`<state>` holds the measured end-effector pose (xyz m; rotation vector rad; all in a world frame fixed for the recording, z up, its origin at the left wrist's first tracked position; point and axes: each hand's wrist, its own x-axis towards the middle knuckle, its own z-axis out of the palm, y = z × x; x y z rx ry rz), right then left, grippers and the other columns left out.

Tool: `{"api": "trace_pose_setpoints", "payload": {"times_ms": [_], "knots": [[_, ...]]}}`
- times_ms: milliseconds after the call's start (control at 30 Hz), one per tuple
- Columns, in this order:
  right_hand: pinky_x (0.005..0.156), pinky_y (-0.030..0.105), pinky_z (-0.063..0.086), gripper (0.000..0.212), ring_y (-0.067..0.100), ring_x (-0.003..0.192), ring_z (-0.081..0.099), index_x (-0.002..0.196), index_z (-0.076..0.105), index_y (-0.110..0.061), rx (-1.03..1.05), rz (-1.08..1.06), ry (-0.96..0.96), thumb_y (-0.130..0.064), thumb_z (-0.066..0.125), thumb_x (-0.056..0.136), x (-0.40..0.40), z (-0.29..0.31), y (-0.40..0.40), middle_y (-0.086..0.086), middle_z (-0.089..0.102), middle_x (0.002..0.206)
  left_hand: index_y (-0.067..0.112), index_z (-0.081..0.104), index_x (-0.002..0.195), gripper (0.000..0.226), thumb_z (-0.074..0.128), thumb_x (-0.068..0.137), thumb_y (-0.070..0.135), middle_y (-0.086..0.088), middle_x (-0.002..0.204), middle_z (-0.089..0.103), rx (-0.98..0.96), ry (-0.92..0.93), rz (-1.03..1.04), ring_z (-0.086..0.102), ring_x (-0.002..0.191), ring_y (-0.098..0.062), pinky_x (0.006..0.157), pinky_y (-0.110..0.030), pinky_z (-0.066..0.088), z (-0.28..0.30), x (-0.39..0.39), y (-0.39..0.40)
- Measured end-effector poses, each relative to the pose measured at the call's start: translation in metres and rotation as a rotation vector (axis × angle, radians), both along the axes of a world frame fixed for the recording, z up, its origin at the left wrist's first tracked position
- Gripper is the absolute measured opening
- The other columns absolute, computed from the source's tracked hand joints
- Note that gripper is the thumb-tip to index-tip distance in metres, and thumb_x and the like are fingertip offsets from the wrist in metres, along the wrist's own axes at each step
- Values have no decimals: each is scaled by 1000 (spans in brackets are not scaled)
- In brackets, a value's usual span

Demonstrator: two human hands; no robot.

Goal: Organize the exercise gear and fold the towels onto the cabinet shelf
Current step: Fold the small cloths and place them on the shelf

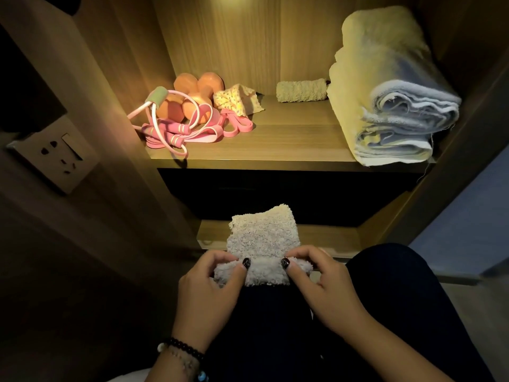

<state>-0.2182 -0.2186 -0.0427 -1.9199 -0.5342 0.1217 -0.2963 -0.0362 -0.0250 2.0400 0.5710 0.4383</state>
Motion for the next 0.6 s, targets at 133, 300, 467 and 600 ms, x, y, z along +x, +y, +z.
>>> {"api": "trace_pose_setpoints", "payload": {"times_ms": [133,300,467,600], "knots": [[60,11,37,4,1,73,56,84,61,-32,-20,-84,4,-31,65,85,3,2,14,-16,63,82,33,61,73,15,75,71,37,3,72,66,16,63,98,45,47,-3,44,-18,39,0,8,-2],[76,28,43,13,12,89,54,94,67,-14,-179,-61,-444,-9,70,82,1,4,18,-4,58,94,29,63,80,20,78,76,17,18,89,58,313,-92,3,56,89,-5,74,-25,47,2,6,-2],[83,31,39,29,17,94,55,105,70,-12,-300,112,-649,-9,65,77,0,3,8,0,61,99,23,69,90,9,66,83,28,17,93,63,298,-173,-221,59,94,-7,78,-23,48,-1,-2,5],[94,32,40,38,14,106,53,116,64,-17,-353,164,-548,-22,62,78,-3,5,3,-5,57,109,32,65,103,26,72,79,25,19,105,60,209,-89,-291,57,101,-13,79,-20,45,-6,-8,9]]}}
